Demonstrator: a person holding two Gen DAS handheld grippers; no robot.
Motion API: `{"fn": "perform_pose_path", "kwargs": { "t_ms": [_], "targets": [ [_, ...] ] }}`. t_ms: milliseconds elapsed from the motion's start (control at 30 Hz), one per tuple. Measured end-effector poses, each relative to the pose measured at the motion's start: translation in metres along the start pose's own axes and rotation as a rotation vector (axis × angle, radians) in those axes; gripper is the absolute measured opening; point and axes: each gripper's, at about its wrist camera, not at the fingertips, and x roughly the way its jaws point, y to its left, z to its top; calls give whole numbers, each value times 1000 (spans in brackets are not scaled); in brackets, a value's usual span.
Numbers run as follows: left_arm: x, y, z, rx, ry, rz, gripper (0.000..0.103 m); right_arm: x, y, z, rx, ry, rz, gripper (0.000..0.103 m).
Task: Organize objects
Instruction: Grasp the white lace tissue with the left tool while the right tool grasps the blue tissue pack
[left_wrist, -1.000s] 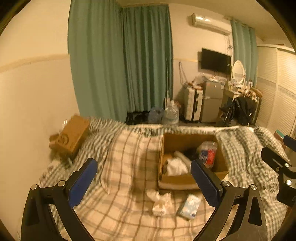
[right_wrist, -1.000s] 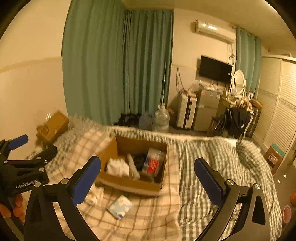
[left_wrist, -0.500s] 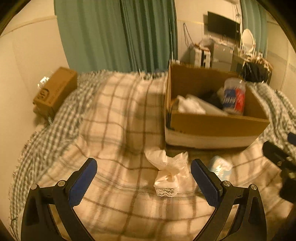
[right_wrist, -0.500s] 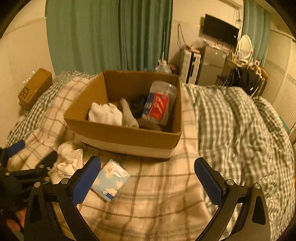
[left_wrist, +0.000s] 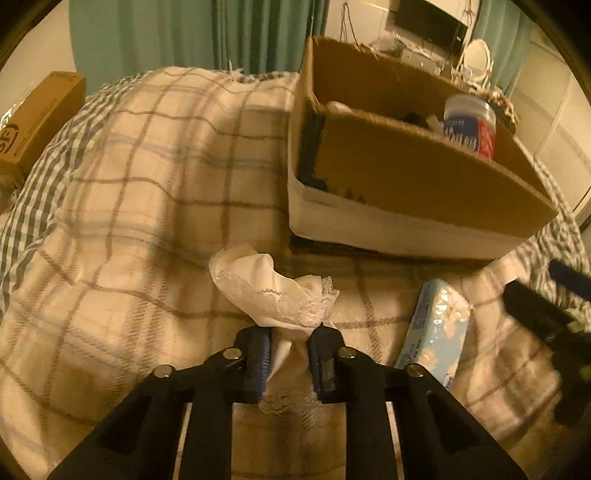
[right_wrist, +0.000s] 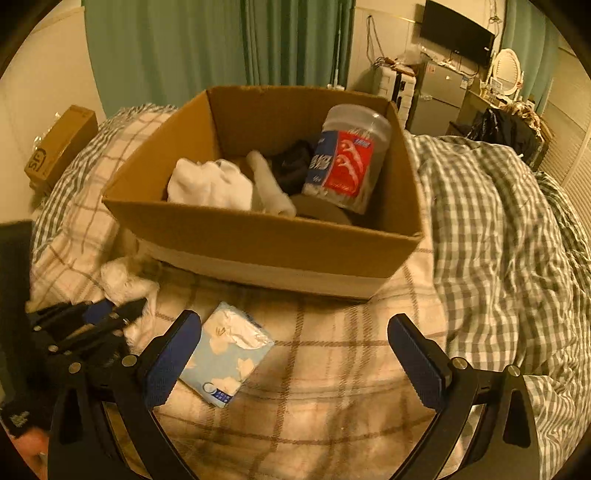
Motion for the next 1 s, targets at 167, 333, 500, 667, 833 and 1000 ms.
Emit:
{"fn": "perform_pose_path", "kwargs": {
  "t_ms": [167, 333, 500, 667, 833, 1000],
  "targets": [
    [-30, 5, -7, 10, -68, 18, 17, 12, 15, -4, -11, 50, 41, 101],
    [-41, 3, -16, 36, -92, 57, 17, 35, 32, -10, -9, 129, 79, 101],
    [-35, 10, -13, 19, -85, 76, 17, 55, 39, -16, -19, 198, 81, 96],
    [-36, 10, -14, 28, -89, 90, 17, 57, 38, -17, -18, 228, 115, 79],
    [-43, 10, -17, 21, -90, 94, 17, 44, 38, -18, -32, 209, 111, 72],
    [-58, 5, -24, 33, -84, 95, 17, 13, 32, -19, -30, 130, 94, 71]
  ]
}}
